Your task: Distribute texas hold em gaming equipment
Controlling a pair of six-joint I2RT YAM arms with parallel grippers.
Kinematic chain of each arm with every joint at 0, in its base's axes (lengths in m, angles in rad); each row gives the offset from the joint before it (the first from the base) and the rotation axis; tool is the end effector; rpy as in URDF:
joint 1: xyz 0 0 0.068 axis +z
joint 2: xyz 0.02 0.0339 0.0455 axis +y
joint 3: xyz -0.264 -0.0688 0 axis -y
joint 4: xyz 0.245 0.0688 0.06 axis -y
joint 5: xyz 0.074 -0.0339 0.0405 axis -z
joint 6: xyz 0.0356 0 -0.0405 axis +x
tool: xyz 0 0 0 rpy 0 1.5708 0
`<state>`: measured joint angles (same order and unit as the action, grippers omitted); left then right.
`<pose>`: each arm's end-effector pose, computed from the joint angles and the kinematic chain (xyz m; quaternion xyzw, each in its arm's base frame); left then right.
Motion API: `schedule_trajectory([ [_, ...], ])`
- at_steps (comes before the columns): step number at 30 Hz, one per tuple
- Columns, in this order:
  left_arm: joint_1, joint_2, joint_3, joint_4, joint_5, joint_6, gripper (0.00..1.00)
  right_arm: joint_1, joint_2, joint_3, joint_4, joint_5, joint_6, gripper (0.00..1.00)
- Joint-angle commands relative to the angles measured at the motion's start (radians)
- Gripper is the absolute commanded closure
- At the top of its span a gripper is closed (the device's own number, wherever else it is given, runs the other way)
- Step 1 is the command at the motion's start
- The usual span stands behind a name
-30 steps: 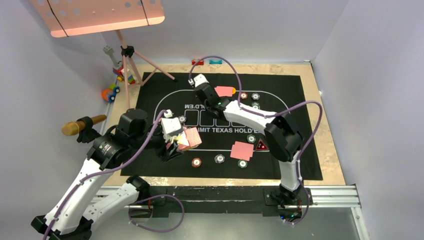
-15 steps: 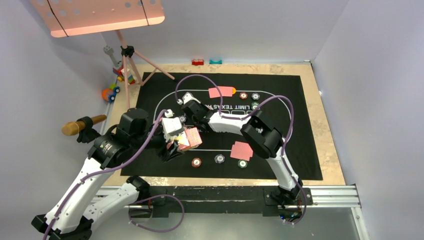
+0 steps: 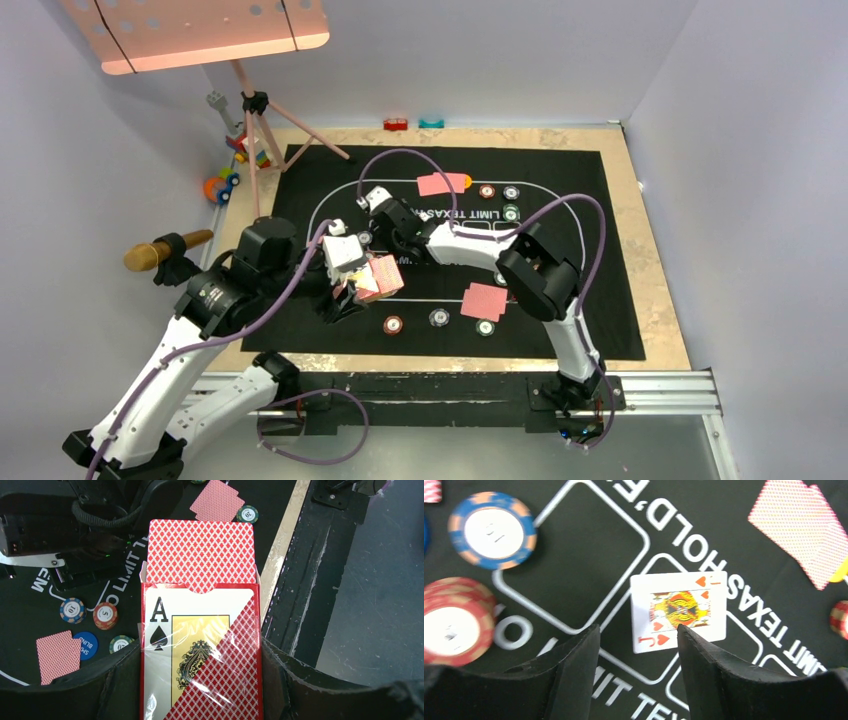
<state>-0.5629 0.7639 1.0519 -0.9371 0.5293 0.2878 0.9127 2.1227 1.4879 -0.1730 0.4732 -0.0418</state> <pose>0.1009 -0.0849 0.3599 0.4627 0.7395 -0.2909 0.3930 0.2968 0.3574 0.1649 -0.3369 0.8415 -0.0446 0.4199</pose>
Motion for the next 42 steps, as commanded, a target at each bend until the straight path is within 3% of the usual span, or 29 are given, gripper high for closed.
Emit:
schedule_trajectory([
  [1,0.005,-0.017,0.016,0.038,0.021,-0.009,1.00,-0.032,-0.119,-0.026,-0.002,-0.204,0.110,0.39],
  [6,0.005,-0.020,0.015,0.038,0.020,-0.009,1.00,-0.173,-0.253,-0.073,-0.023,-0.442,0.261,0.38],
  [11,0.005,-0.018,0.010,0.043,0.021,-0.010,1.00,-0.318,-0.439,-0.159,-0.030,-0.807,0.467,0.31],
  [16,0.006,-0.017,0.005,0.050,0.021,-0.010,1.00,-0.342,-0.625,-0.253,0.024,-1.105,0.611,0.18],
  [20,0.006,-0.014,0.004,0.053,0.021,-0.009,1.00,-0.339,-0.767,-0.382,0.212,-1.271,0.779,0.13],
  [23,0.005,-0.009,0.001,0.061,0.018,-0.010,1.00,-0.330,-0.838,-0.435,0.297,-1.313,0.869,0.11],
  [30,0.005,0.003,0.019,0.068,0.016,-0.015,1.00,-0.194,-0.820,-0.385,0.180,-1.279,0.830,0.07],
  [42,0.010,0.011,0.036,0.064,0.017,-0.015,1.00,-0.123,-0.722,-0.431,0.387,-1.305,0.996,0.03],
])
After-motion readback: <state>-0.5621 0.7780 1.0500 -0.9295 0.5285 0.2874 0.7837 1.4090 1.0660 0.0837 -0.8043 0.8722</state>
